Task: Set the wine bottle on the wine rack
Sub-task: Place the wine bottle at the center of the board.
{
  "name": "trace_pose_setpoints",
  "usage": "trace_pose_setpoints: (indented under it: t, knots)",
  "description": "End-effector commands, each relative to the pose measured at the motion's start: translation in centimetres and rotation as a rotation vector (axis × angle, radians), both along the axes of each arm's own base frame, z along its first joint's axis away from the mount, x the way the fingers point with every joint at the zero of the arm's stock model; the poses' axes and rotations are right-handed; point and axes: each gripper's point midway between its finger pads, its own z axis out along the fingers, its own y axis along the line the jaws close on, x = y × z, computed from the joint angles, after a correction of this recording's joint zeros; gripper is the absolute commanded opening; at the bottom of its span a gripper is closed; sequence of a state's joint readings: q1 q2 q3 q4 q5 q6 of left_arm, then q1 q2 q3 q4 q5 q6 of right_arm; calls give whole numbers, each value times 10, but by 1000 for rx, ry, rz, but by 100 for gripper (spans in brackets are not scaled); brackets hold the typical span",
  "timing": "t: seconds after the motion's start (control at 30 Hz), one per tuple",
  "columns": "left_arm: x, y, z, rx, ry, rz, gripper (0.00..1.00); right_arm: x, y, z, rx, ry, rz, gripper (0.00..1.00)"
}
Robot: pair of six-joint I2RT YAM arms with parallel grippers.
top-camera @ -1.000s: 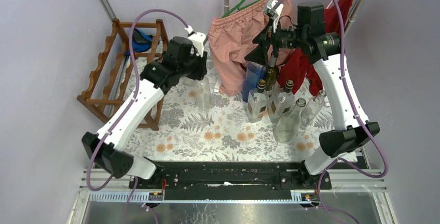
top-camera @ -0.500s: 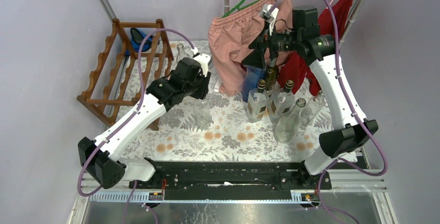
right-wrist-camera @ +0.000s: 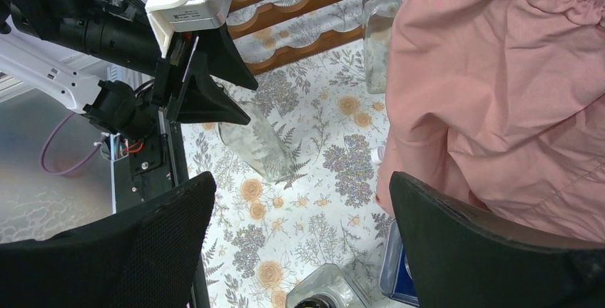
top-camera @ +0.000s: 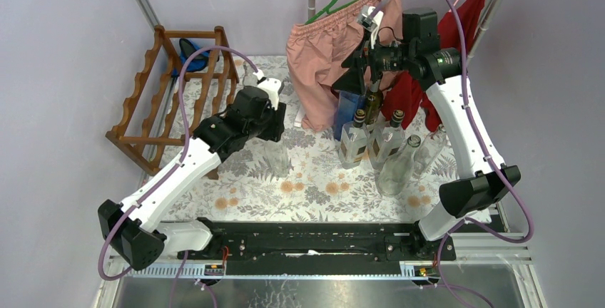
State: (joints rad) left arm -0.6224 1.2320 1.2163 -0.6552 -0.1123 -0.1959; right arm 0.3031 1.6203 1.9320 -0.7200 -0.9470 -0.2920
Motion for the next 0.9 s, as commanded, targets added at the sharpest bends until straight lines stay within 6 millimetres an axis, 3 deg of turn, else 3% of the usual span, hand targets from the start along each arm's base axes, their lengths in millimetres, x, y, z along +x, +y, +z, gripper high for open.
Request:
trace_pose_setpoints:
  t: [0.0,0.23,0.47,0.67,0.87]
  knots:
    - [1,5,8,5,-11,42,57,-15,4,26,45,-65,37,100]
    - [-3,14,21,56,69,105,76,-16,4,26,44,-64,36,100]
    - [-23,15,42,141,205,218,76,-15,3,22,36,-56,34,100]
    - [-36,31,35,295,227,331,76,-15,4,20,37,-53,38,100]
    - [-26,22,20,337,221,307,75,-16,4,20,35,-55,36,100]
